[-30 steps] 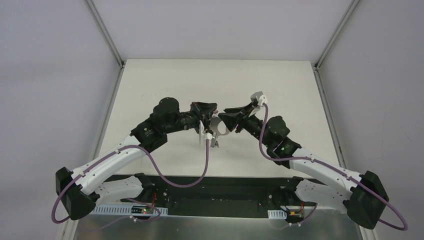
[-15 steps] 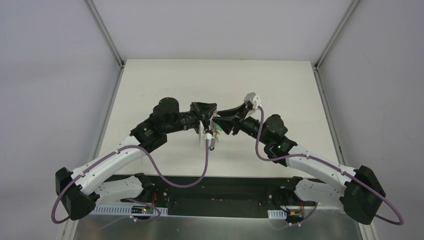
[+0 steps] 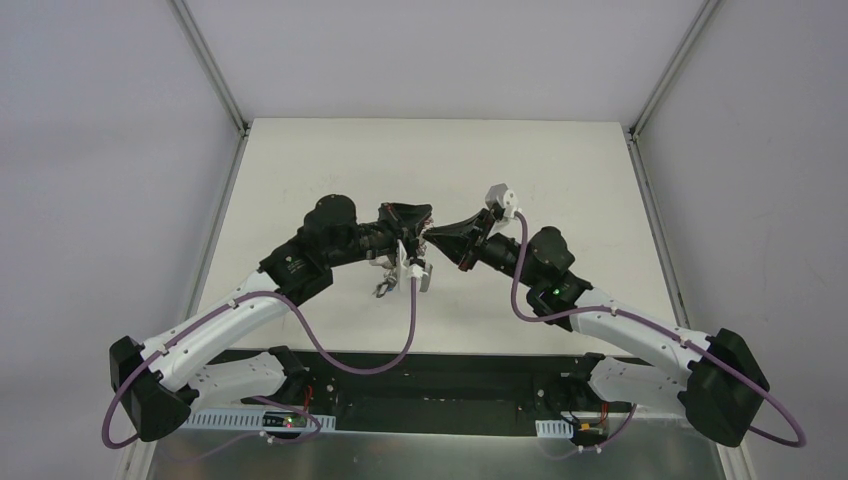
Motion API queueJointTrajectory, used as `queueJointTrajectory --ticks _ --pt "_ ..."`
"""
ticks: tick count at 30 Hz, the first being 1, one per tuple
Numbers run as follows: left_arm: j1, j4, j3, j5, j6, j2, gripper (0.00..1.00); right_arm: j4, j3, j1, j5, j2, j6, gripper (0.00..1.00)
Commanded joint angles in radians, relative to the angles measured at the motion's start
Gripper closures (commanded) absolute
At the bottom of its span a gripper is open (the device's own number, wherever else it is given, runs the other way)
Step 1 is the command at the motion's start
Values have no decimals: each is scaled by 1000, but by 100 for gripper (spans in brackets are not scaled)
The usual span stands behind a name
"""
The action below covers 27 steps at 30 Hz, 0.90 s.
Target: Remove the keys from the keyring
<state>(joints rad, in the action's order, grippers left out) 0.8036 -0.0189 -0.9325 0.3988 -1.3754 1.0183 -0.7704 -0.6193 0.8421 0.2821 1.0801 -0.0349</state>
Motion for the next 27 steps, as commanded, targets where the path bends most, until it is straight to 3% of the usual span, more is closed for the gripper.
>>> queueJointTrajectory --ticks 1,15,21,24,27 --pt "8 -66 -16 36 9 -28 100 -79 -36 0 -2 -15 -15 100" --pt "9 -118 70 -42 31 -53 100 -337 104 -5 -268 -87 -289 100" --pt "7 -116 99 -88 45 -33 100 -391 124 -10 -253 -88 -344 100" --pt "7 -148 79 -148 189 -10 100 -381 135 -10 -273 -91 -338 100" --pt "-2 -170 36 -268 371 35 100 -197 141 -10 -389 -151 -299 100"
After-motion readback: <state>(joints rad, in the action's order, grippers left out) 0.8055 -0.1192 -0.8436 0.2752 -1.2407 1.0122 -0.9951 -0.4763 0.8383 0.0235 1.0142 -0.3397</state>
